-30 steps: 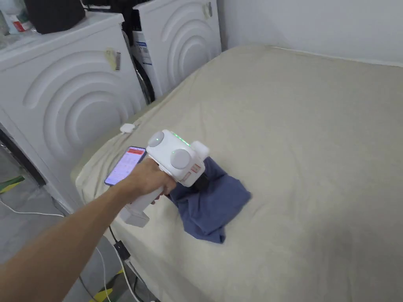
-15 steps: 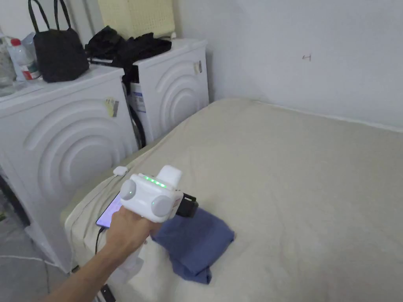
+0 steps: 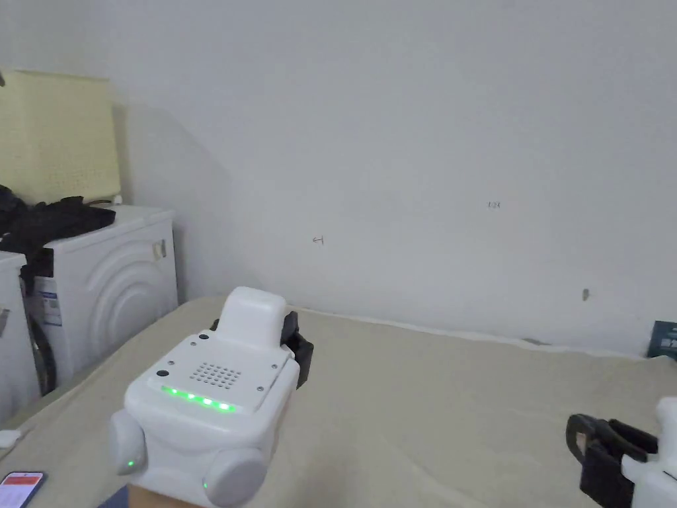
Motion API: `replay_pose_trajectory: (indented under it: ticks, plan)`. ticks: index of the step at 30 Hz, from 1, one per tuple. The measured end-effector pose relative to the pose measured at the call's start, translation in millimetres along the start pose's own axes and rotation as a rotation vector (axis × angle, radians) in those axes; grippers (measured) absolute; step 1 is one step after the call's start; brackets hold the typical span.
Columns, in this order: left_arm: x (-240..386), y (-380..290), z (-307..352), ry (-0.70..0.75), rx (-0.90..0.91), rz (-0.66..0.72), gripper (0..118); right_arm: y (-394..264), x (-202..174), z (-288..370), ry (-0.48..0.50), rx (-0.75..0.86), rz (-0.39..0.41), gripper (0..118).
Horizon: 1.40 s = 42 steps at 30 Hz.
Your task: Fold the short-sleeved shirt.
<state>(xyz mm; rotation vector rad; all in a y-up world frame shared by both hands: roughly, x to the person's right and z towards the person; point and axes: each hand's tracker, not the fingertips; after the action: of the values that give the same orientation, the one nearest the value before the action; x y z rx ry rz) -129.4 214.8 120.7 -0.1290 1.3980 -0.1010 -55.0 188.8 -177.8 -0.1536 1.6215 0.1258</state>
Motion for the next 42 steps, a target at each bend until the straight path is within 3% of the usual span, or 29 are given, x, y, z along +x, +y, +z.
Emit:
replay_pose_trajectory:
  ticks: [3, 5, 8, 10, 12, 16, 18, 20, 22, 23, 24, 25, 26, 27, 28, 30, 33, 35, 38, 42]
  plan:
    - [43.0, 7.2, 9.2, -0.016, 0.074, 0.004, 13, 16.6, -11.7, 18.4, -0.144, 0.114, 0.115, 1]
    - [71.7, 6.4, 10.8, -0.003, 0.075, -0.004, 13, 17.5, -13.3, 24.3, -0.19, 0.113, 0.092, 1]
    - [96.6, -9.4, 15.9, -0.079, 0.031, 0.13, 13, -11.5, -9.0, 26.2, -0.222, 0.109, 0.066, 1]
    - [109.4, -32.6, 29.4, -0.089, 0.045, 0.101, 13, -43.3, -10.5, 38.1, -0.228, 0.122, 0.077, 1]
    - [113.4, -54.4, 44.2, -0.089, 0.042, 0.092, 13, -59.2, -10.1, 46.4, -0.245, 0.146, -0.044, 1]
    - [109.2, -66.2, 40.9, -0.05, 0.003, 0.127, 13, -55.1, -8.6, 34.0, -0.306, 0.069, 0.126, 1]
    - [108.3, -62.8, 38.2, -0.057, 0.016, 0.124, 16, -53.8, -8.3, 34.6, -0.305, 0.092, 0.095, 4]
    - [106.7, -60.9, 33.8, -0.044, 0.026, 0.122, 33, -49.1, -10.6, 35.8, -0.269, 0.107, 0.068, 12]
    - [104.2, -57.2, 29.7, -0.042, 0.004, 0.141, 59, -48.5, -16.2, 32.6, -0.274, 0.106, 0.086, 26]
    - [102.1, -56.6, 27.8, -0.054, 0.002, 0.159, 66, -47.3, -17.8, 32.3, -0.29, 0.109, 0.089, 33]
    - [100.2, -54.7, 24.6, -0.066, -0.012, 0.178, 66, -47.3, -18.3, 32.1, -0.313, 0.127, 0.073, 33]
    - [98.5, -52.8, 21.3, -0.082, -0.037, 0.191, 97, -46.0, -17.4, 30.7, -0.313, 0.126, 0.054, 77]
    - [99.0, -50.7, 21.4, -0.092, -0.037, 0.196, 117, -44.8, -16.2, 29.2, -0.318, 0.11, 0.029, 112]
    - [95.2, -52.1, 26.3, -0.077, -0.063, 0.217, 118, -38.6, -16.1, 31.8, -0.278, 0.2, 0.031, 118]
    - [96.0, -42.3, 26.2, -0.11, -0.011, 0.193, 118, -35.8, -15.9, 31.3, -0.252, 0.137, -0.004, 118]
    - [102.1, -30.4, 30.3, -0.102, -0.026, 0.107, 118, -28.6, -17.4, 31.5, -0.247, 0.137, 0.009, 118]
    - [111.3, -18.0, 45.4, -0.083, 0.116, -0.011, 118, -24.6, -23.9, 43.2, -0.272, 0.167, 0.04, 118]
    - [111.6, -12.4, 48.1, -0.12, 0.088, 0.021, 118, -19.5, -24.5, 46.8, -0.261, 0.167, 0.034, 118]
    - [109.8, 3.0, 54.2, -0.098, 0.031, 0.207, 118, -17.1, -22.9, 49.8, -0.249, 0.154, 0.008, 118]
    - [107.5, 8.0, 55.4, -0.006, 0.024, 0.199, 118, -18.5, -18.1, 52.9, -0.252, 0.137, -0.015, 118]
